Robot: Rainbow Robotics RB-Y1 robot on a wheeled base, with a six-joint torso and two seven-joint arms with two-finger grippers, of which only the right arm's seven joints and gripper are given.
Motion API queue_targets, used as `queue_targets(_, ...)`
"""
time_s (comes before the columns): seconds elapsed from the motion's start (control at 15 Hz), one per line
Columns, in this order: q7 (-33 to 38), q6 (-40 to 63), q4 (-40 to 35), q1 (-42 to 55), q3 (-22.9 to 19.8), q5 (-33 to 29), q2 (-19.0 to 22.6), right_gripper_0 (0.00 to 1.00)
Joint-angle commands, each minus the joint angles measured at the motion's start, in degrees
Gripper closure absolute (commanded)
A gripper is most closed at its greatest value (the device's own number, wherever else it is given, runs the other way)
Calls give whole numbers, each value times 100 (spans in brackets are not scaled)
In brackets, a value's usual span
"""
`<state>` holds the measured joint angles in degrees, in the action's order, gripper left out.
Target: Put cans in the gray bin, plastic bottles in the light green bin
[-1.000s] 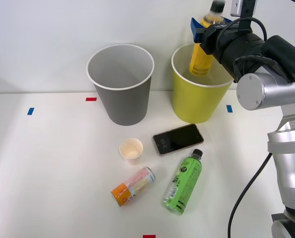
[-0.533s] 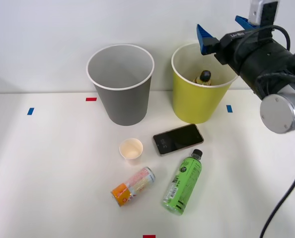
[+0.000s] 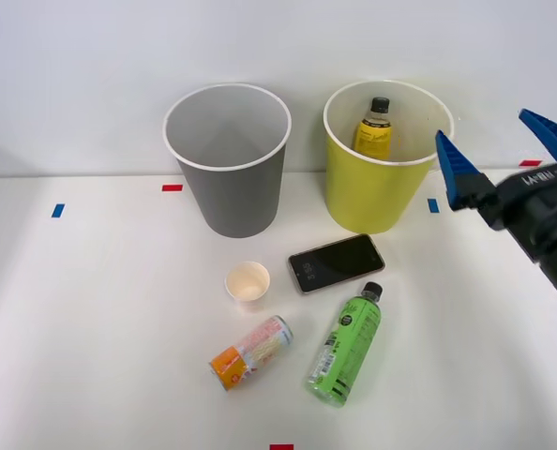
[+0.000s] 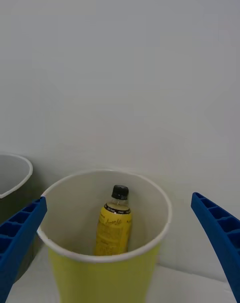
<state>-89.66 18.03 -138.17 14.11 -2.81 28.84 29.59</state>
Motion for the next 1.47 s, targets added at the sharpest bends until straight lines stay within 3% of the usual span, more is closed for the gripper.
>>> queue_targets(0.07,133,-1777,-395,1700,62,113,134,0)
queue_targets(0.47,124,-3350,-228,3326,528,105,-94,0)
queue_targets(0.93,97,-5688,1662,3528,1415,-528,-209,0)
queue_targets(1.2,133,-5811,2277,3423,1406,-836,-639,0)
queue_targets(1.47,185,-5811,2540,3528,1424,-1152,-745,0)
